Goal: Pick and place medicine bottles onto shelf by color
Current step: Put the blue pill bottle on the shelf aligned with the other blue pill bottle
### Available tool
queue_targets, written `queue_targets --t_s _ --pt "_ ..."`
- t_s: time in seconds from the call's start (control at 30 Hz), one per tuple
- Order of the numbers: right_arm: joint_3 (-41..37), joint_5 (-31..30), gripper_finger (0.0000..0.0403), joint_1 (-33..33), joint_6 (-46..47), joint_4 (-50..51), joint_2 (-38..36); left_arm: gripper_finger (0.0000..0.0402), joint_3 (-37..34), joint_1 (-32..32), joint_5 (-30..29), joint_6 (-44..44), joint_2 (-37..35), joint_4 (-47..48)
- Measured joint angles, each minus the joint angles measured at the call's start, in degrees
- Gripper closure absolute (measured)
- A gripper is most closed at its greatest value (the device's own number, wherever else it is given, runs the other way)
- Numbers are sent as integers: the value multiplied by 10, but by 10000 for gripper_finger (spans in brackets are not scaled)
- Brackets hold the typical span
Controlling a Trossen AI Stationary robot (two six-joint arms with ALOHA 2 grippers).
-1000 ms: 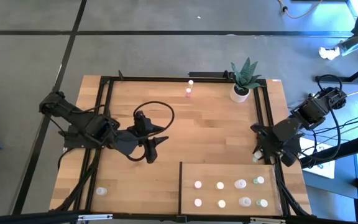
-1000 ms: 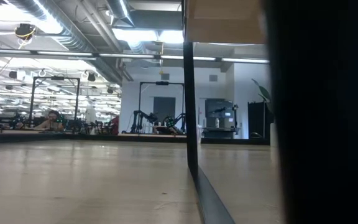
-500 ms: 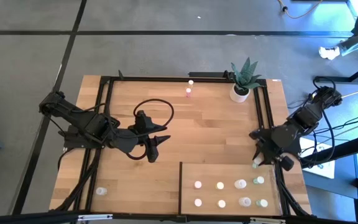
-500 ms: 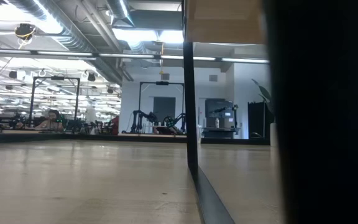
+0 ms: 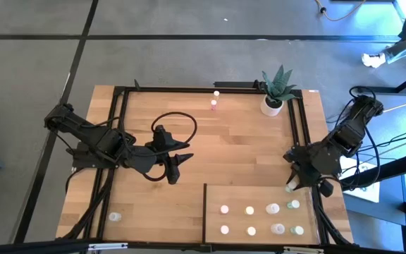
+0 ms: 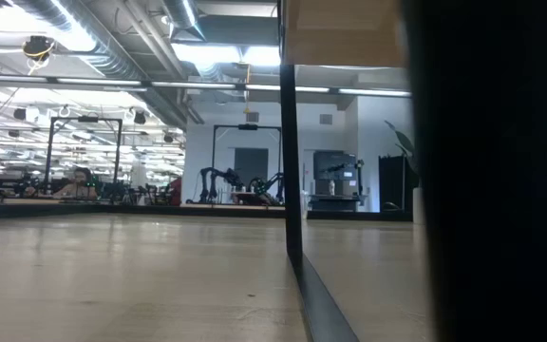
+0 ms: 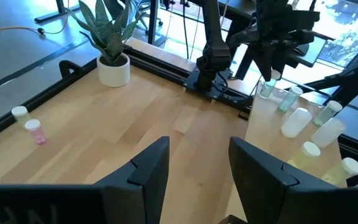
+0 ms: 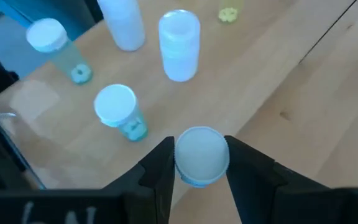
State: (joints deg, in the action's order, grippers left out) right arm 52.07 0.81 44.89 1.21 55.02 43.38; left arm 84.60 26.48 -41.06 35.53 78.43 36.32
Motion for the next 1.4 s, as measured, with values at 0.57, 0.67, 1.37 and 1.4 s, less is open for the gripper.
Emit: queue_targets --t_s 0.57,0.67,1.37,1.4 --pt "1 -66 272 91 -2 -2 73 242 0 0 -15 -1 0 0" --pt "1 -74 272 100 -2 -2 76 242 0 0 -15 -1 0 1" --pt "1 -74 270 102 72 3 75 242 0 0 -15 -2 0 1" --pt "1 -73 267 102 72 4 75 242 0 0 -15 -2 0 1"
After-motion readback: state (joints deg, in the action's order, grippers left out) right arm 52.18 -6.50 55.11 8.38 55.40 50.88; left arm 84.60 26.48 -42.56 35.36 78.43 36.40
